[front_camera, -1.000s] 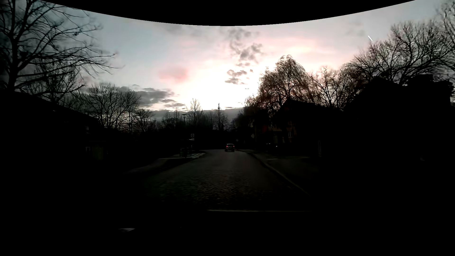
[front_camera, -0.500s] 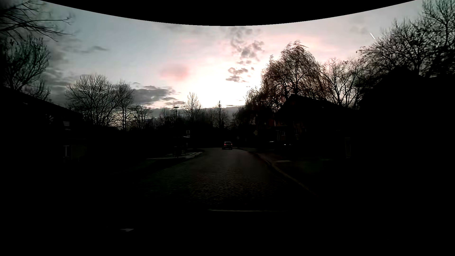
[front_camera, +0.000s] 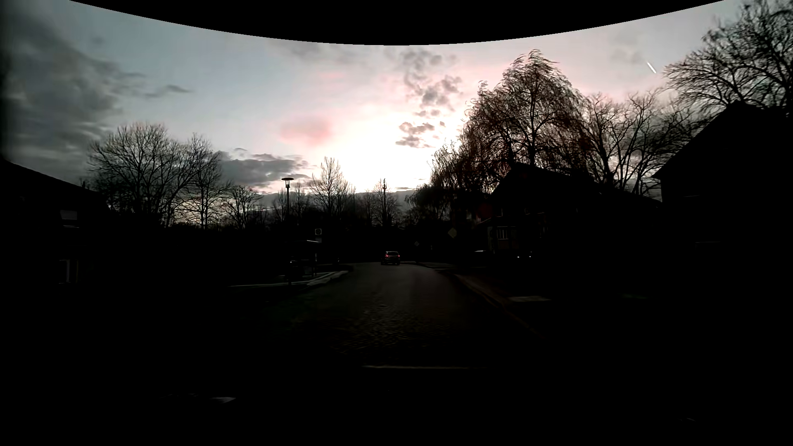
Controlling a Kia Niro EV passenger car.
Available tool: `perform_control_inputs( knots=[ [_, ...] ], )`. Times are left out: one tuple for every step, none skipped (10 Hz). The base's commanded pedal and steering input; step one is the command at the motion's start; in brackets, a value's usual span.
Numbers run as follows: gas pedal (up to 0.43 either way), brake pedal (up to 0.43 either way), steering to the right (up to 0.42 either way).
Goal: Follow the waypoints while adhering to traffic rules and regulations
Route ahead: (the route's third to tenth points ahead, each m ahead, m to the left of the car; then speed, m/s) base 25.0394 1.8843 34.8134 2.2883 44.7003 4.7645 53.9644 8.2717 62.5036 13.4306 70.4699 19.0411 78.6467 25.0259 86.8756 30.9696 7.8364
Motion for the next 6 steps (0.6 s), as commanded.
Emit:
perform_control_inputs(
  knots=[
    [0.059,0.000,-0.004],
    [0.059,0.000,-0.004],
    [0.059,0.000,-0.003],
    [0.059,0.000,-0.003],
    [0.059,0.000,-0.002],
    [0.059,0.000,0.000]
  ],
)
